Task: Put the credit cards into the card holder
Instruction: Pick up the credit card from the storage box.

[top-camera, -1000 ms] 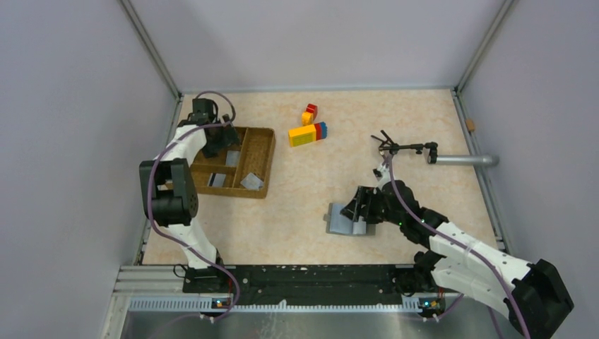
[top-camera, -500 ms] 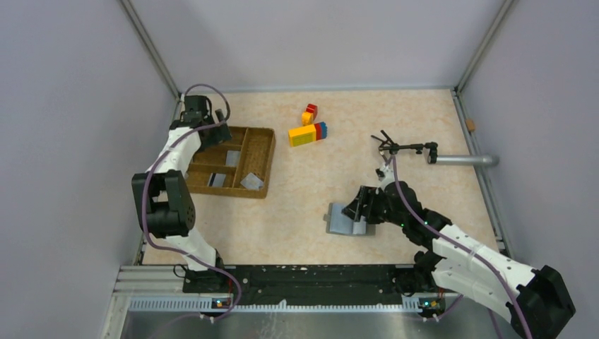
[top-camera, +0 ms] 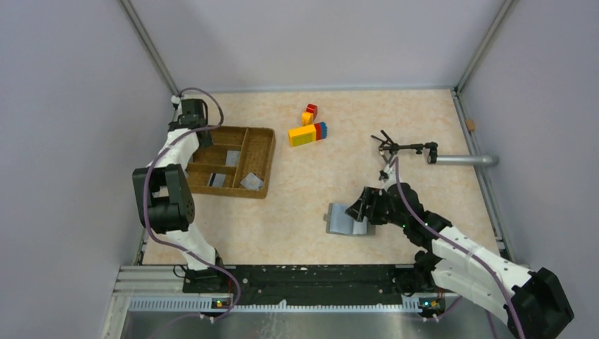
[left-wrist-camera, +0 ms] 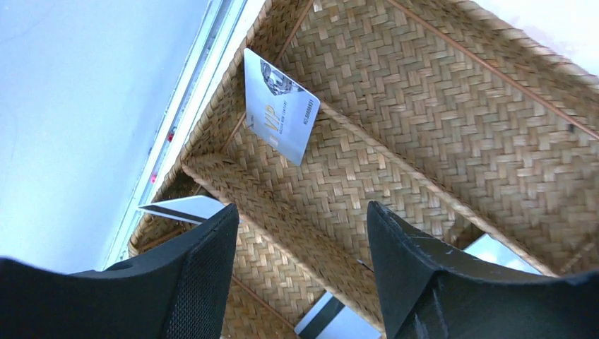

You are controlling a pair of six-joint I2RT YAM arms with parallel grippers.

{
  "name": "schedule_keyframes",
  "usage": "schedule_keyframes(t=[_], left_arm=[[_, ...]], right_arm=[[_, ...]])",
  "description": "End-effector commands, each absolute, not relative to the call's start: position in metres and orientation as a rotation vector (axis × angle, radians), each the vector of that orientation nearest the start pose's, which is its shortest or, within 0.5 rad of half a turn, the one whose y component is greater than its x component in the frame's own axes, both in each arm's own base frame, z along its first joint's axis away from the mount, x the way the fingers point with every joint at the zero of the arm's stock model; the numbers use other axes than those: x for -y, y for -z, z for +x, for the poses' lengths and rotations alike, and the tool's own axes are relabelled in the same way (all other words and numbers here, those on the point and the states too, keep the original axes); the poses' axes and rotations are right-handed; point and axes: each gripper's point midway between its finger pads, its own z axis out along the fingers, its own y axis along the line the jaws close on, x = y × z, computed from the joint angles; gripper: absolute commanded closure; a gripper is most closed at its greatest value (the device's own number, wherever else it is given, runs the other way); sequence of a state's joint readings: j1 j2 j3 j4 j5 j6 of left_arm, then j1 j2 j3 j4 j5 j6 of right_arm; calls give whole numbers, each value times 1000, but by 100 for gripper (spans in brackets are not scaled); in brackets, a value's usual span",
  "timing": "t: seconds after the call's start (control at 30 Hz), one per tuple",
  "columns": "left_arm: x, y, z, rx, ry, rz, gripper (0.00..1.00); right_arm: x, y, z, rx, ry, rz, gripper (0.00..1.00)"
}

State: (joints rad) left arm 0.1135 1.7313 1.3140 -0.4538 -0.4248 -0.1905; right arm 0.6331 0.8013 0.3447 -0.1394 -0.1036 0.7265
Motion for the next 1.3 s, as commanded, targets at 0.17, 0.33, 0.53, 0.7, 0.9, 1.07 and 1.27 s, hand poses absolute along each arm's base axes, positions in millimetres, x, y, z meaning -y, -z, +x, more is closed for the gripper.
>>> schedule_keyframes(t=[0.17,0.33,0.53,0.7,0.9,1.07,1.27], left_arm=[[-137,-107,442,-2314,-587,-531,36],[-146,-103,444,-2300,-602,-541,40],[-156,-97,449,-2294,-604,-540,42],[-160,-92,455,-2301,-587,-530,43],[-163,-86,459,-2305,-583,-525,44],[-169,-86,458,-2296,-615,-533,48],[-179,-86,455,-2278,-649,-553,51]], right_arm=[[-192,-87,199,-2265,-875,60,31],[-193,-85,200,-2270,-873,67,31],[-194,-84,201,-2276,-875,68,31],[-194,-83,201,-2279,-875,73,31],[-195,-84,201,-2281,-879,74,31],[-195,-82,201,-2288,-878,74,31],[-195,-81,201,-2292,-878,75,31]])
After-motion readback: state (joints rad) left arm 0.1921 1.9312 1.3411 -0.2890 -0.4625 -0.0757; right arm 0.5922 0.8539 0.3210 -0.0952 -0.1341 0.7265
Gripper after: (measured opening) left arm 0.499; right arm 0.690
